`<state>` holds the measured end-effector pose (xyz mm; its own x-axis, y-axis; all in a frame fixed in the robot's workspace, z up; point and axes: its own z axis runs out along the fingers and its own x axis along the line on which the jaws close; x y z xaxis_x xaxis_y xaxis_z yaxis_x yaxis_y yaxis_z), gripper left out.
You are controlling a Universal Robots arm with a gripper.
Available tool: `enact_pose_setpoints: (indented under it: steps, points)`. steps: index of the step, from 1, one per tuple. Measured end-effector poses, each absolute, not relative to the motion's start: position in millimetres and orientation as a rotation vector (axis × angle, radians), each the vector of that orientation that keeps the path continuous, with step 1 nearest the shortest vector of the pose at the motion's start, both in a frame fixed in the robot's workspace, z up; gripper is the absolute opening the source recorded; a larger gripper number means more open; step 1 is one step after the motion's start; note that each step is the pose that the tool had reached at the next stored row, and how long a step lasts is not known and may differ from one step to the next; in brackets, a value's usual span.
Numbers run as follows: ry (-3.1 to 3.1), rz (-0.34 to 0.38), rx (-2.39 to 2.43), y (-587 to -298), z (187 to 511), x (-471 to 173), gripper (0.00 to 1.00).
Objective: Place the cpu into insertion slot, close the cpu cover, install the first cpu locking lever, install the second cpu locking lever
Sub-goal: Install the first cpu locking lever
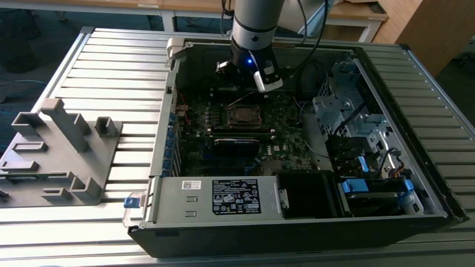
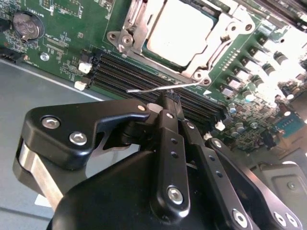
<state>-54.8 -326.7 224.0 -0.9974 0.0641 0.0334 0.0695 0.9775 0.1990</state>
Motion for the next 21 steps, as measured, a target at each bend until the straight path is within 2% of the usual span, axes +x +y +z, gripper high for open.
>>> enact_pose_setpoints:
  steps: [21]
  points:
    - [-3.147, -0.321, -0.099, -326.7, 216.6, -54.6, 0.11]
